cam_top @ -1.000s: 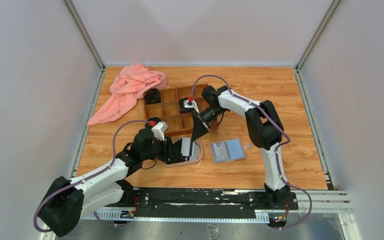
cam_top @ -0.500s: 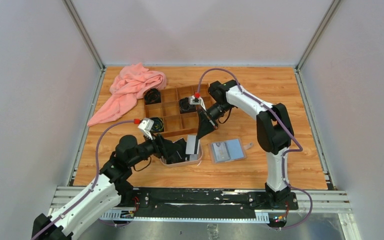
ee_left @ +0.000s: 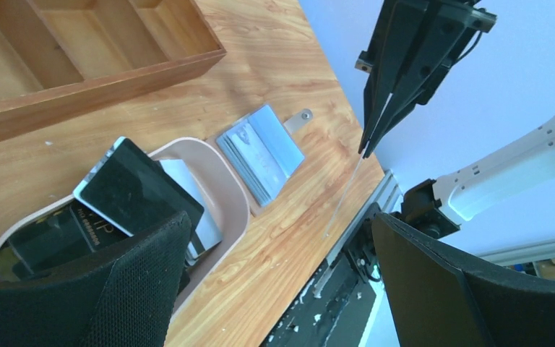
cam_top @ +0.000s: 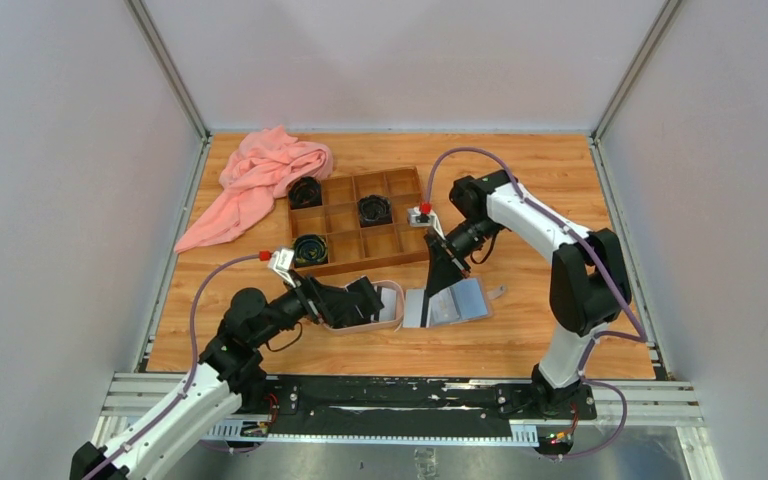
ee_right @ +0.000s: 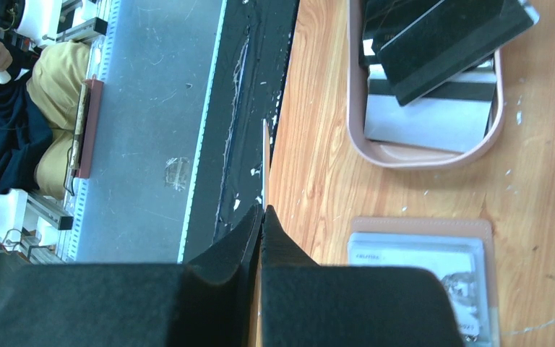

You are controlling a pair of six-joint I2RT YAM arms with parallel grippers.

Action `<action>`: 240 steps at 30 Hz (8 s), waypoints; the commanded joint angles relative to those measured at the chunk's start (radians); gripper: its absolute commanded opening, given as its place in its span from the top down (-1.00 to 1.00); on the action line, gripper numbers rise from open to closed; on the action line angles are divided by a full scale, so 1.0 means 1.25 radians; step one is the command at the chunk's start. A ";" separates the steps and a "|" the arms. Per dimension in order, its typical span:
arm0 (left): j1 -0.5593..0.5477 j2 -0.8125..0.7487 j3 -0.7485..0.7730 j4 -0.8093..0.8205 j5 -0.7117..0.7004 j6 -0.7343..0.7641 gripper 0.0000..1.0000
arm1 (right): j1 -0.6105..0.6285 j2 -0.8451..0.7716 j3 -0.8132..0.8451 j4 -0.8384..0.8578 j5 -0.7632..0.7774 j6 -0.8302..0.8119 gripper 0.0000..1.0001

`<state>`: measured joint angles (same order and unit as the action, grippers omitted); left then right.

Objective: Put the credit cards into the card holder
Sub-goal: Place the credit card in the storage box, then insert the credit card into the card holder.

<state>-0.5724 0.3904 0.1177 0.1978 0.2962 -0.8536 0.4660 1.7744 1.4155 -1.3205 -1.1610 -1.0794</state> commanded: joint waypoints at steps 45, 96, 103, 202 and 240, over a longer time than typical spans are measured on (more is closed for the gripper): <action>-0.416 0.858 0.082 0.907 -0.149 0.016 -0.18 | -0.097 -0.033 -0.131 -0.115 -0.039 -0.111 1.00; -0.252 0.885 0.408 0.305 0.345 0.121 0.51 | -0.039 -0.022 -0.136 -0.114 0.030 -0.134 1.00; -0.243 0.870 0.437 0.230 0.371 0.160 0.48 | -0.035 -0.022 -0.137 -0.108 0.035 -0.129 1.00; -0.370 1.140 0.417 0.427 -0.371 -0.223 1.00 | -0.513 -0.200 -0.282 0.301 0.046 0.196 -1.00; -0.337 1.204 0.550 0.218 -0.258 -0.180 1.00 | -0.502 -0.211 -0.281 0.295 0.042 0.182 -1.00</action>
<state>-1.0031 1.8675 0.7685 0.6121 -0.0475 -1.1255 -0.1680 1.5181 1.0691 -0.9207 -1.1126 -0.8314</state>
